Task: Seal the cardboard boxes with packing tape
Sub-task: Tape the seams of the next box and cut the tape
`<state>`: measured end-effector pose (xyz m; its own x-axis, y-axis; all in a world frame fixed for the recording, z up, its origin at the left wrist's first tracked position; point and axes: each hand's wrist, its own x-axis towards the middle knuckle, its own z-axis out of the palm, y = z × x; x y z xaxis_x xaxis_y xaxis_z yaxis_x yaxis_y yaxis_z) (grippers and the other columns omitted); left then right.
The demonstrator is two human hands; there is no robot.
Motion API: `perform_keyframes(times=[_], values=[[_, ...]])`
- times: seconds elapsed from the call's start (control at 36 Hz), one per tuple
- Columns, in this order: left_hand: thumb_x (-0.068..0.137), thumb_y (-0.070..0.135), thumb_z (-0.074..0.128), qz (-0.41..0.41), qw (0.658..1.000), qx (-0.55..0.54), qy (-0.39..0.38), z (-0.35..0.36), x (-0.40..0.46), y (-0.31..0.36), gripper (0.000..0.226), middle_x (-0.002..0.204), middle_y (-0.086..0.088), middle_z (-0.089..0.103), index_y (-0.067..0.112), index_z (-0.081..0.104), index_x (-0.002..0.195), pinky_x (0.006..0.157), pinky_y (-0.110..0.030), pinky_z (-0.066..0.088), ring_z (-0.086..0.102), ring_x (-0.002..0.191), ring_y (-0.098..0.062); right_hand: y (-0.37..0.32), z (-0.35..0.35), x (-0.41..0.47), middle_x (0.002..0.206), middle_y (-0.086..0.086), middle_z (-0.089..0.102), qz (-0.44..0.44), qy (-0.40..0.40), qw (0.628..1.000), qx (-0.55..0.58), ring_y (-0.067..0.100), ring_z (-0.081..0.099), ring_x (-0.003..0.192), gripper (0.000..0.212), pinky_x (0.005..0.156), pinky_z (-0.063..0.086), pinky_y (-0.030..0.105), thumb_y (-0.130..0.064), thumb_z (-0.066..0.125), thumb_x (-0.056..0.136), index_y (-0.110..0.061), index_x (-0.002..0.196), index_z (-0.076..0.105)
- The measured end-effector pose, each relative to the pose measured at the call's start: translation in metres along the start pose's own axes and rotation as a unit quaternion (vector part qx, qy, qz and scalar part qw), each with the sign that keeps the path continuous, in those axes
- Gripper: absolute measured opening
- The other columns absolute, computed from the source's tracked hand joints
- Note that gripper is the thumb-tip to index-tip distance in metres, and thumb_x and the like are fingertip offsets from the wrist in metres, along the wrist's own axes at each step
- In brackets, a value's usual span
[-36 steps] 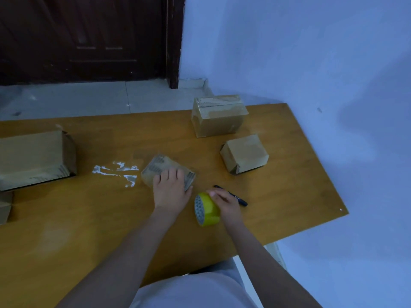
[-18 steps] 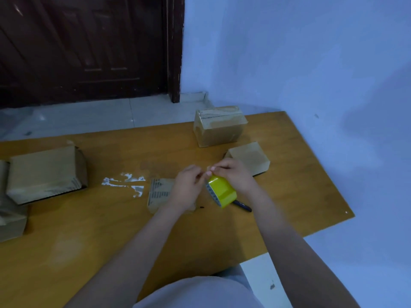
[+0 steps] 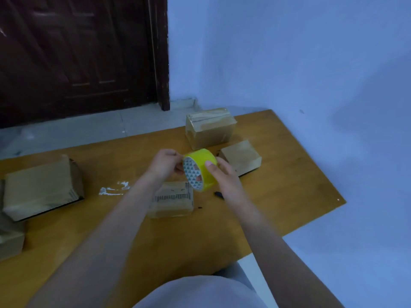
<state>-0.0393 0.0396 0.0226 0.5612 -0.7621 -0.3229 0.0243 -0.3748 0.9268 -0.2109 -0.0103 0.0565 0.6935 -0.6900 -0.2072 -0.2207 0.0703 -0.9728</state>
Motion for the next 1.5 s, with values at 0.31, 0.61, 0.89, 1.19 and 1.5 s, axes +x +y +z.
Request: perform_keyframes(times=[0.31, 0.61, 0.89, 1.19, 1.5], values=[[0.091, 0.014, 0.061, 0.054, 0.96, 0.271, -0.053, 0.004, 0.03, 0.0, 0.03, 0.062, 0.005, 0.059, 0.015, 0.056, 0.061, 0.059, -0.026, 0.038, 0.055, 0.066, -0.015, 0.051, 0.028, -0.035, 0.08, 0.019, 0.068, 0.131, 0.047, 0.976, -0.164, 0.026, 0.065, 0.066, 0.046, 0.064, 0.054, 0.043, -0.047, 0.048, 0.092, -0.003, 0.081, 0.058], [0.098, 0.028, 0.051, 0.074, 0.938, 0.334, -0.063, 0.014, 0.034, -0.062, 0.018, 0.078, 0.004, 0.052, 0.019, 0.052, 0.082, 0.091, -0.039, 0.034, 0.051, 0.106, -0.03, 0.081, 0.04, -0.037, 0.069, -0.002, 0.068, 0.202, 0.013, 0.975, -0.095, 0.015, 0.067, 0.064, 0.027, 0.063, 0.055, 0.031, -0.033, 0.046, 0.099, -0.018, 0.08, 0.06], [0.095, 0.025, 0.056, 0.076, 0.956, 0.273, -0.074, 0.021, 0.046, -0.08, 0.018, 0.089, -0.003, 0.053, 0.009, 0.062, 0.089, 0.085, -0.036, 0.035, 0.051, 0.095, -0.027, 0.098, 0.044, -0.03, 0.07, 0.003, 0.07, 0.243, 0.03, 0.967, -0.072, 0.017, 0.068, 0.066, 0.027, 0.065, 0.056, 0.033, -0.034, 0.047, 0.098, -0.019, 0.081, 0.061], [0.096, 0.028, 0.054, 0.073, 0.953, 0.284, -0.072, 0.021, 0.052, -0.089, 0.018, 0.087, -0.003, 0.052, 0.019, 0.054, 0.08, 0.07, -0.03, 0.033, 0.051, 0.085, -0.023, 0.101, 0.043, -0.022, 0.065, -0.002, 0.067, 0.24, 0.02, 0.967, -0.086, 0.008, 0.066, 0.057, 0.021, 0.06, 0.056, 0.028, -0.033, 0.046, 0.099, -0.022, 0.085, 0.058], [0.088, 0.02, 0.065, -0.095, 0.947, 0.27, -0.145, 0.02, 0.068, -0.074, 0.015, 0.084, -0.009, 0.061, 0.009, 0.065, 0.077, 0.064, -0.03, 0.04, 0.057, 0.086, -0.027, 0.11, 0.041, -0.017, 0.064, 0.002, 0.066, 0.257, 0.025, 0.963, -0.071, 0.015, 0.066, 0.057, 0.019, 0.061, 0.056, 0.035, -0.031, 0.048, 0.098, -0.018, 0.089, 0.059]])
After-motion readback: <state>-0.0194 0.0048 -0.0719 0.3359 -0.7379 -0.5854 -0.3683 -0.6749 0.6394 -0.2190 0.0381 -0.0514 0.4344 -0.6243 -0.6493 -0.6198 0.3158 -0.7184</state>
